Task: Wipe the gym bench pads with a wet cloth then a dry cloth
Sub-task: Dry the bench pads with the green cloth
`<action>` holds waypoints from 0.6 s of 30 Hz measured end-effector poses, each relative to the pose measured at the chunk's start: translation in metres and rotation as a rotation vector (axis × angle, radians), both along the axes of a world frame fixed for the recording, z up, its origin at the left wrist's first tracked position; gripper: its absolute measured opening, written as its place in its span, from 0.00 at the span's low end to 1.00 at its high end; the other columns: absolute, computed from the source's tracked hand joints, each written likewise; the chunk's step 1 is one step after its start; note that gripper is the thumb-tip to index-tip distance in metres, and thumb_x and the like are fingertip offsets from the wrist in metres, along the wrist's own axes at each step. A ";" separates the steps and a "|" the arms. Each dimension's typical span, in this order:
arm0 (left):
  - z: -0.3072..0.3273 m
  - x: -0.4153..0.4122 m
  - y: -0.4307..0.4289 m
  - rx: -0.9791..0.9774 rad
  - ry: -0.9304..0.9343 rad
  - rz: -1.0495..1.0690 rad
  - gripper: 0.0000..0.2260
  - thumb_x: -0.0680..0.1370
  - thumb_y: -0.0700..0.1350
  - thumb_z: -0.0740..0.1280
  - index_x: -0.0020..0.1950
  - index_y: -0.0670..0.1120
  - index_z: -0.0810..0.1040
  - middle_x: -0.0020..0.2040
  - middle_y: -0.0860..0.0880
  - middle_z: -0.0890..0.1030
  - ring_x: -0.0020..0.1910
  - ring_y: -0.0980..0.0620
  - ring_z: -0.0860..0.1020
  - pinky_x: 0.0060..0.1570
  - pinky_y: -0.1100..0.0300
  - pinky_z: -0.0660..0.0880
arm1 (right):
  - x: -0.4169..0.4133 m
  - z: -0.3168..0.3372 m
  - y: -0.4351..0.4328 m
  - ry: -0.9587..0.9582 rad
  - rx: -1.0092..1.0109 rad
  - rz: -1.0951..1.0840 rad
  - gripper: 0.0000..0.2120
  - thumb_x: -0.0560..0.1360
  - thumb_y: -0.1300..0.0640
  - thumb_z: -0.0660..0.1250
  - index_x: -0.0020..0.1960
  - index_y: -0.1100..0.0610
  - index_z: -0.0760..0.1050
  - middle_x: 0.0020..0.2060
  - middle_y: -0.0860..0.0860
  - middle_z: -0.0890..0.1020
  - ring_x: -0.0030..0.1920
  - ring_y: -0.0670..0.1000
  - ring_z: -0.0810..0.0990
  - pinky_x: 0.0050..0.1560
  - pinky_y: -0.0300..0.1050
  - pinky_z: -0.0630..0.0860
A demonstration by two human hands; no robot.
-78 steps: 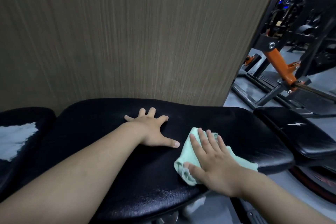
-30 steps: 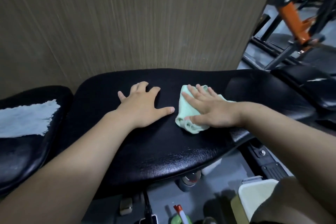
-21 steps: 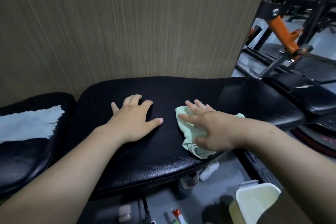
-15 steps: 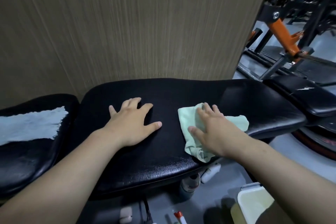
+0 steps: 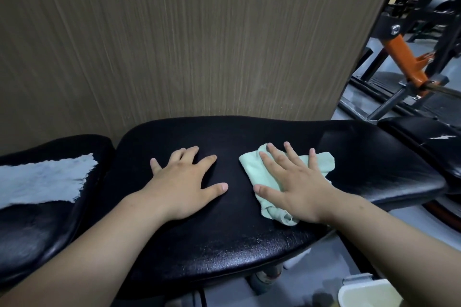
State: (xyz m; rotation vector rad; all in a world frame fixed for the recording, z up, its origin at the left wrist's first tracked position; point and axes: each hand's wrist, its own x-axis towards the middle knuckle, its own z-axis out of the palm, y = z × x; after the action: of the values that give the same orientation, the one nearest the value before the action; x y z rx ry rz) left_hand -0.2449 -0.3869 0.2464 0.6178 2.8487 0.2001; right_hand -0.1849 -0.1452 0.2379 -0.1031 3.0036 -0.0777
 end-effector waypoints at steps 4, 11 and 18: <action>-0.002 -0.001 0.001 -0.029 0.001 -0.014 0.36 0.75 0.73 0.52 0.79 0.62 0.48 0.81 0.51 0.45 0.79 0.48 0.42 0.72 0.29 0.46 | -0.032 -0.001 0.005 0.003 -0.030 -0.025 0.39 0.74 0.27 0.45 0.79 0.42 0.40 0.78 0.40 0.38 0.77 0.50 0.31 0.71 0.69 0.30; -0.002 -0.002 0.001 -0.035 0.005 -0.029 0.36 0.75 0.73 0.51 0.79 0.63 0.46 0.81 0.52 0.43 0.79 0.49 0.40 0.73 0.29 0.45 | -0.096 0.000 0.005 0.041 -0.012 -0.100 0.37 0.72 0.25 0.46 0.78 0.36 0.44 0.79 0.44 0.37 0.76 0.55 0.28 0.66 0.77 0.31; -0.004 -0.003 -0.001 -0.051 0.004 -0.024 0.36 0.75 0.74 0.50 0.79 0.63 0.46 0.81 0.51 0.44 0.79 0.49 0.40 0.72 0.29 0.45 | -0.144 0.002 -0.004 0.004 -0.006 -0.168 0.36 0.73 0.25 0.46 0.77 0.34 0.44 0.79 0.45 0.40 0.77 0.58 0.32 0.66 0.79 0.35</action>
State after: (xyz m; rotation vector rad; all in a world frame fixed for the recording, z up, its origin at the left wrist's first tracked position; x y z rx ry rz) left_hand -0.2483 -0.3879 0.2422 0.6426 2.8387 0.1220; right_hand -0.3284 -0.1493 0.2395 0.1483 3.0098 -0.1029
